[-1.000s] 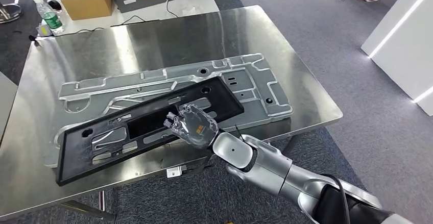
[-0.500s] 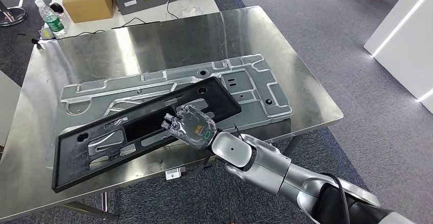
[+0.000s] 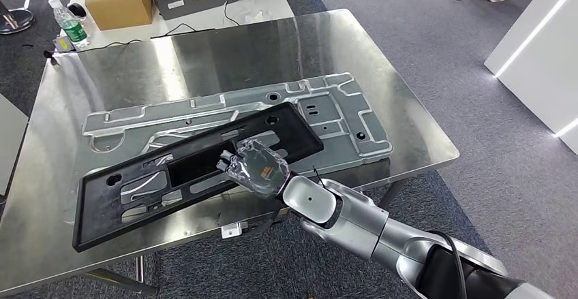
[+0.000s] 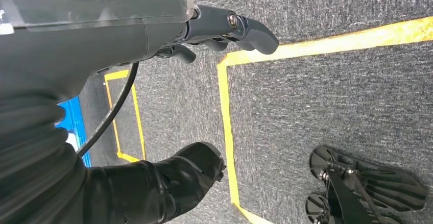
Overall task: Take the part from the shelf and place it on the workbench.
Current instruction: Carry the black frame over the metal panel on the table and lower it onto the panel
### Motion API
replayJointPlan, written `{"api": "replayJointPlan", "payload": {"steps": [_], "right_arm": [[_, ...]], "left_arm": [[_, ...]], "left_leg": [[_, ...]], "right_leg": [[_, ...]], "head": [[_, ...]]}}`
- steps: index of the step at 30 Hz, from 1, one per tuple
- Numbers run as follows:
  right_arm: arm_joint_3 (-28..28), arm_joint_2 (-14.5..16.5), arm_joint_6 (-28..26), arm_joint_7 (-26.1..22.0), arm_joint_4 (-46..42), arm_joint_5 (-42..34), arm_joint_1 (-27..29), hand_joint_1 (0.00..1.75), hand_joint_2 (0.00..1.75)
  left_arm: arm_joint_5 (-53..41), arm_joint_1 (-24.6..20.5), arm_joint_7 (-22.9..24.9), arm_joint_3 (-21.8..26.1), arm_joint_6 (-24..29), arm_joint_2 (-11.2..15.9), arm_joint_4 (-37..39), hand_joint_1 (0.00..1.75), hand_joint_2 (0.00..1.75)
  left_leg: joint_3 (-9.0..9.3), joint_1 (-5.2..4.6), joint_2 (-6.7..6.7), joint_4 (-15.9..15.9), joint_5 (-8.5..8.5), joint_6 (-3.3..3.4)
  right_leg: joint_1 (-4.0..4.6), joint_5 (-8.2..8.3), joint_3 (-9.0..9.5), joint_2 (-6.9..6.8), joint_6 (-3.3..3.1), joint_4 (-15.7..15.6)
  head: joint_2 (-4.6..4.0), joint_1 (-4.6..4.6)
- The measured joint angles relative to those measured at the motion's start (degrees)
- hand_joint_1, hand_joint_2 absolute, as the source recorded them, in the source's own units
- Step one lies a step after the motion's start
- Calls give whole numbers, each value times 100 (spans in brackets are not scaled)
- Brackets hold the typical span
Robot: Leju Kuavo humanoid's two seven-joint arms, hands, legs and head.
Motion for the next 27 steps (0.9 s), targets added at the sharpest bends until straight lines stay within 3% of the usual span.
{"api": "replayJointPlan", "payload": {"steps": [15, 27], "right_arm": [[-737, -533, -91, -264, 378, -350, -44, 175, 175], [-1086, -520, -287, -499, 1299, -528, -232, 175, 175]], "left_arm": [[140, 18, 49, 162, 111, 33, 0, 0, 175], [360, -7, 152, 379, 309, 219, 0, 0, 175]], "left_leg": [[-5, -1, -1, 14, -3, 5], [-5, 0, 3, 14, -3, 5]], "right_leg": [[-1, 2, 1, -2, 5, 0], [1, 3, 1, 1, 6, 1]], "head": [[0, 0], [0, 0]]}}
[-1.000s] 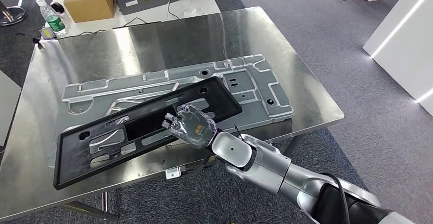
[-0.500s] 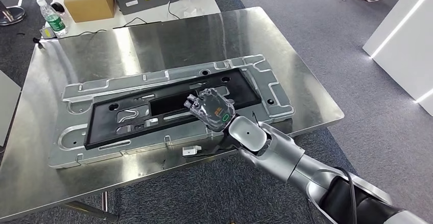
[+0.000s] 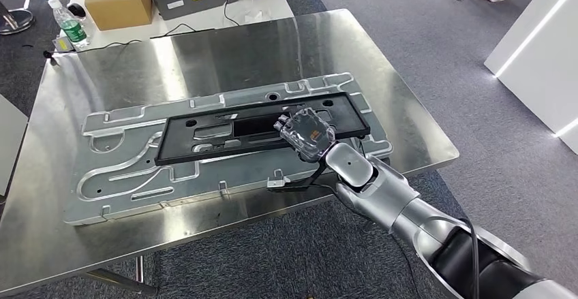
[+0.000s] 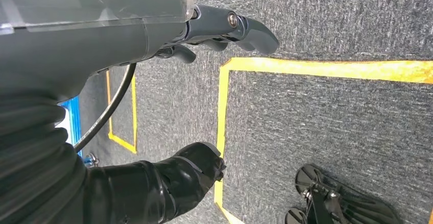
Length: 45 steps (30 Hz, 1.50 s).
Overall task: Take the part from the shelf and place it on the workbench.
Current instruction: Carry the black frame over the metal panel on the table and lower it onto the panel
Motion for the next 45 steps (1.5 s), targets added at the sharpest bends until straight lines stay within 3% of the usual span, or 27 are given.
{"api": "replayJointPlan", "payload": {"steps": [6, 15, 34, 38, 39, 43, 45], "right_arm": [[-1, 177, -180, -169, 185, -185, 52, 175, 175], [-1, 345, -336, -266, 284, -289, 334, 175, 175], [-1, 349, -376, -266, 312, -296, 542, 175, 175], [3, 349, -364, -257, 282, -261, 600, 0, 0], [4, 349, -365, -251, 267, -256, 615, 0, 0], [10, 359, -367, -233, 213, -216, 656, 0, 0], [12, 388, -366, -216, 204, -180, 659, 0, 0]], "left_arm": [[12, -3, 159, 41, 279, 167, 0, 0, 175], [-52, 9, 157, 96, 234, 386, -1, 0, 175], [-115, 12, 195, 96, 337, 440, 0, 0, 175], [-112, 12, 86, 96, 317, 442, 0, 0, 175], [-110, 12, 62, 96, 324, 443, 0, 0, 175], [-75, 11, 46, 97, 390, 448, -1, 0, 0], [-42, 11, 67, 102, 386, 452, -1, 0, 0]], "left_leg": [[0, 1, 0, 0, -1, 0], [-1, 1, 0, -1, -1, 0], [-1, -1, 0, 2, -1, 0], [0, -1, 0, 2, -1, 0], [0, -1, 0, 2, -1, 0], [0, -1, 1, 2, -1, 0], [0, -1, 1, 2, -1, 0]], "right_leg": [[1, -1, -2, 1, 0, 0], [1, -2, -1, 1, 0, 1], [-2, -1, 0, 2, 0, 0], [-1, -1, 0, 1, 0, 0], [-1, -1, 0, 2, 0, 0], [-1, -1, 2, 2, 0, 0], [-1, -1, 2, 2, 0, 0]], "head": [[0, 0], [0, 0], [0, 0], [0, 0], [0, 0], [0, -1], [0, 0]]}}
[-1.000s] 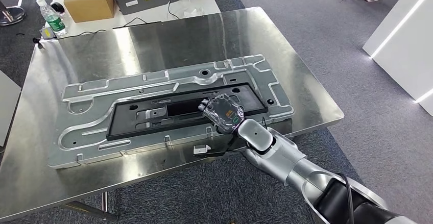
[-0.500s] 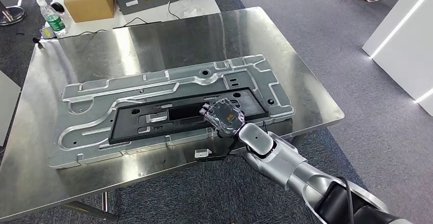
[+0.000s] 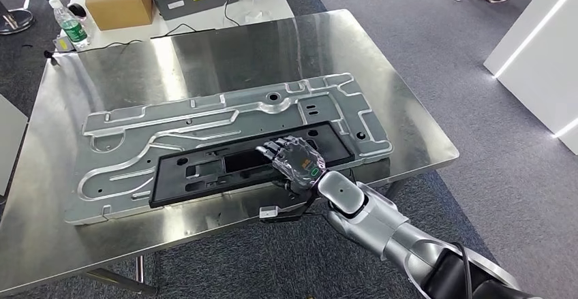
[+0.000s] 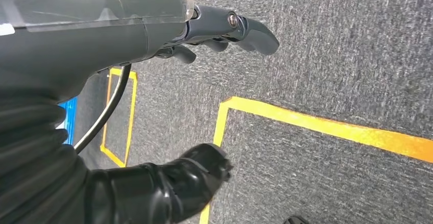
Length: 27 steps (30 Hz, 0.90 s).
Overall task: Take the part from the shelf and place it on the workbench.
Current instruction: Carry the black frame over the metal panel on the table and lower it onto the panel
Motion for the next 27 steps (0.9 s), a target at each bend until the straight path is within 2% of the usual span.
{"api": "replayJointPlan", "payload": {"steps": [12, 27], "right_arm": [[22, 281, 0, 20, 58, 29, -14, 0, 0], [42, 457, -14, -44, 163, -9, -161, 0, 0]], "left_arm": [[48, 2, 58, 11, -42, 61, -1, 0, 0], [-4, 2, 89, 14, -50, 96, 0, 0, 0]], "left_leg": [[0, 0, -1, 0, 0, 0], [1, 0, -1, 1, 1, 0]], "right_leg": [[1, 0, 2, -1, 0, 0], [-1, 0, 4, -1, 0, 0]], "head": [[0, 0], [0, 0]]}}
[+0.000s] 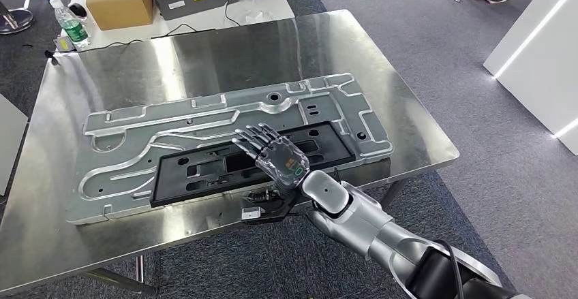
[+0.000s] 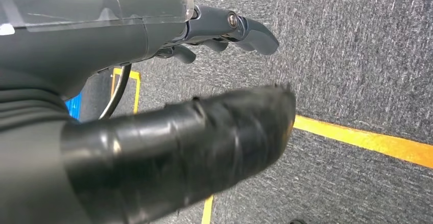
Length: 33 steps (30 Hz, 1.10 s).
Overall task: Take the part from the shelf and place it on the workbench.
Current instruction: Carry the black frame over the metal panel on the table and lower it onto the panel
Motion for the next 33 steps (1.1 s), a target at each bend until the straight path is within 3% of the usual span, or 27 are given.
{"api": "replayJointPlan", "payload": {"steps": [16, 22, 26, 28, 30, 31, 32, 33], "right_arm": [[31, 14, 51, -3, -40, 53, 31, 0, 0], [62, -55, 92, 20, -192, 133, 90, 0, 0], [63, -107, 130, 35, -274, 147, 94, 0, 0], [65, -127, 168, 49, -327, 174, 92, 0, 0], [85, -133, 209, 55, -378, 217, 104, 0, 0], [101, -133, 236, 56, -404, 237, 118, 0, 0], [116, -133, 258, 58, -432, 251, 132, 0, 0], [128, -133, 278, 60, -465, 261, 140, 0, 0]], "left_arm": [[-16, 6, -203, 0, 35, -29, 0, 0, 0], [-16, 6, -158, 0, 91, -81, 0, 0, 0], [-16, 3, -153, 0, 98, -114, 0, 0, 0], [-23, 10, -156, 0, 97, -134, 0, 0, 0], [-36, 24, -164, 0, 96, -164, 0, 0, 0], [-42, 30, -168, 0, 96, -183, 0, 0, 0], [-45, 32, -170, 0, 96, -199, 0, 0, 0], [-47, 30, -170, 0, 96, -215, 0, 0, 0]], "left_leg": [[-1, -9, 0, 12, -2, 2], [-3, -37, 1, 30, -13, 32], [13, -26, 41, 8, 3, 101], [30, -6, 87, -18, 17, 143], [28, -19, 127, -15, 12, 162], [27, -31, 143, -11, 8, 166], [26, -44, 152, -6, 3, 170], [28, -62, 158, 0, -2, 173]], "right_leg": [[-9, 1, 0, 1, 5, -3], [-39, -1, 1, 7, 53, -4], [-41, -45, -16, -2, 116, 47], [-27, -300, -193, -132, 137, 454], [-27, -681, -570, -248, 129, 1243], [-26, -789, -742, -268, 117, 1579], [-20, -783, -824, -275, 96, 1722], [-9, -668, -794, -277, 60, 1637]], "head": [[0, 0], [0, 0], [0, 1], [0, 1], [0, 1], [0, 1], [0, 0], [0, 1]]}}
